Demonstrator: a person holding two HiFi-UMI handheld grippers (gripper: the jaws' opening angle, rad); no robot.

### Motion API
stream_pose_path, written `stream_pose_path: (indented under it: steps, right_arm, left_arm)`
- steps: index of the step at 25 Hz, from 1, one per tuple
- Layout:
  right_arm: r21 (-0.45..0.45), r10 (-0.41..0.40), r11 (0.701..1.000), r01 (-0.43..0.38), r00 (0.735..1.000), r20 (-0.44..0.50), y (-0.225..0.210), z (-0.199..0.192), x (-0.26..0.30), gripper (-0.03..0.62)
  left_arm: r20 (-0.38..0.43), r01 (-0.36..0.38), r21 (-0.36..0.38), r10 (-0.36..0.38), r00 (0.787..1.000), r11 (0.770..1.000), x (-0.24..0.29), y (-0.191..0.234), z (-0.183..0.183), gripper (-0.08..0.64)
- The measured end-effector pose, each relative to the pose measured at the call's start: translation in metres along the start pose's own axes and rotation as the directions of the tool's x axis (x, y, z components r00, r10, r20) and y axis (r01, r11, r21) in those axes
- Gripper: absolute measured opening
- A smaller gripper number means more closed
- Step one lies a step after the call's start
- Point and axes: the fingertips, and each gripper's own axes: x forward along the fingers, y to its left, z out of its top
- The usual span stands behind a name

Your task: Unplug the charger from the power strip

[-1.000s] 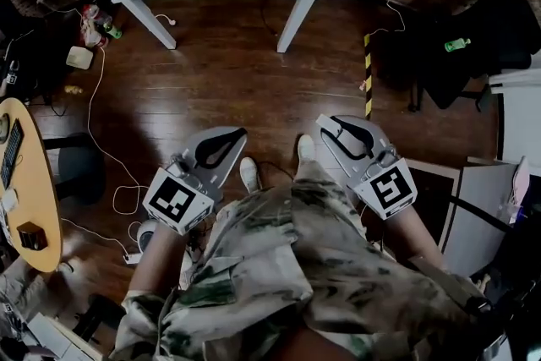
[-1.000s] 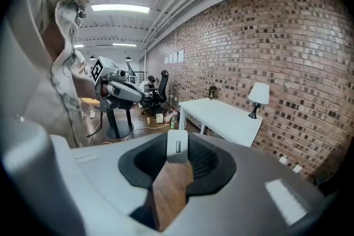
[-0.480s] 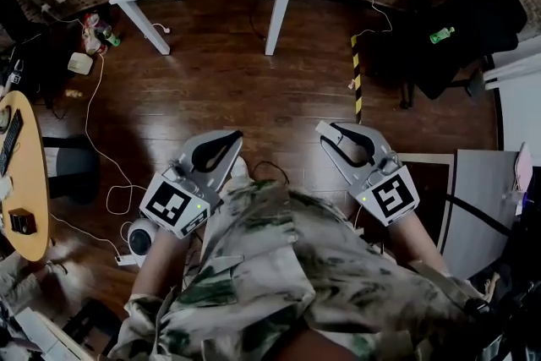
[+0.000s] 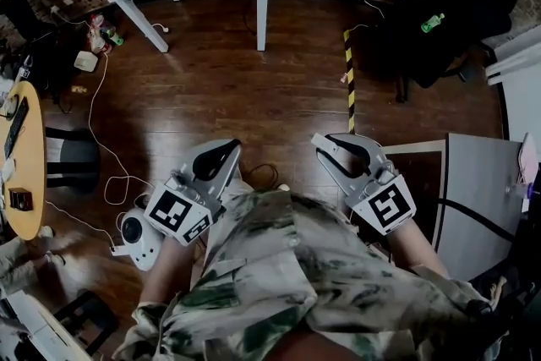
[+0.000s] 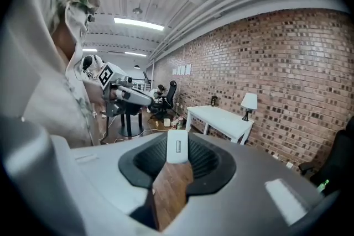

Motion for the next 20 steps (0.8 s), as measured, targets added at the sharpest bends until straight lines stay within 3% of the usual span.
stream_pose_path:
  steps: [8, 20]
  right_arm:
    - [-0.011, 0.018, 1.000, -0.018, 0.999, 0.026, 0.004, -0.017, -0.042, 0.107]
    - [0.000, 0.016, 1.000, -0.016, 0.999, 0.050, 0.001, -0.022, -0.053, 0.107]
  left_arm:
    - [-0.010, -0.016, 0.023, 0.016, 1.000, 1.000, 0.014, -0.050, -0.005, 0.003]
    - [-0.045, -0.006, 0.038, 0.007, 0.999, 0.999, 0.021, -0.067, -0.006, 0.003]
